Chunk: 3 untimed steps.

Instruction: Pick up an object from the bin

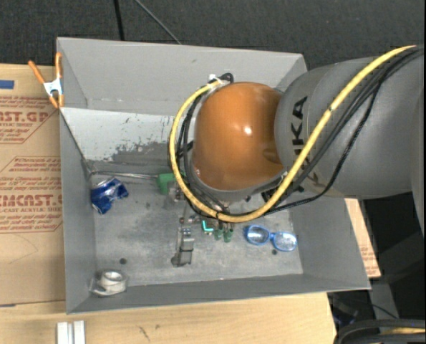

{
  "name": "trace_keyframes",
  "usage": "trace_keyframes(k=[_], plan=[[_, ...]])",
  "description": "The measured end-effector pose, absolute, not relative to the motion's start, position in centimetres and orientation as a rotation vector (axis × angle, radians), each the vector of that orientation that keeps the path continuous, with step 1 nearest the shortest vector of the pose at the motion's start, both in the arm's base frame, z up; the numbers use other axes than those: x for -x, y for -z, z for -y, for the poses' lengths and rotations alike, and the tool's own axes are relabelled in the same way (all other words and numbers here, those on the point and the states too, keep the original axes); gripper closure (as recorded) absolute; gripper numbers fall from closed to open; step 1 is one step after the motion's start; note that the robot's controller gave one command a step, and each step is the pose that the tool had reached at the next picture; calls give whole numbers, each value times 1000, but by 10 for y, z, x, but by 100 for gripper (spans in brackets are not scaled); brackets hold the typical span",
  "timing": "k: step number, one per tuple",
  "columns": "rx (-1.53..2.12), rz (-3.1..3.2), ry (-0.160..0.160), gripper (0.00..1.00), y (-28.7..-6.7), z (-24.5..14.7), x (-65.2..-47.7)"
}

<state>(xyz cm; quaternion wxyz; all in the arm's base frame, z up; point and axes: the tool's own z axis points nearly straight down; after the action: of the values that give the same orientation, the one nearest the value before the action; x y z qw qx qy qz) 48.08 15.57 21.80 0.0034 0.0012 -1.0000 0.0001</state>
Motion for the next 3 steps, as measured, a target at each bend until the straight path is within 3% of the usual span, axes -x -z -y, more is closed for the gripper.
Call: trace_keyframes(k=[1,2,3], plan=[[-157,3133,1,0,-65,-234,-496],[-150,3138,2,100,-69,-232,-498],[-151,3138,2,0,-69,-232,-498]])
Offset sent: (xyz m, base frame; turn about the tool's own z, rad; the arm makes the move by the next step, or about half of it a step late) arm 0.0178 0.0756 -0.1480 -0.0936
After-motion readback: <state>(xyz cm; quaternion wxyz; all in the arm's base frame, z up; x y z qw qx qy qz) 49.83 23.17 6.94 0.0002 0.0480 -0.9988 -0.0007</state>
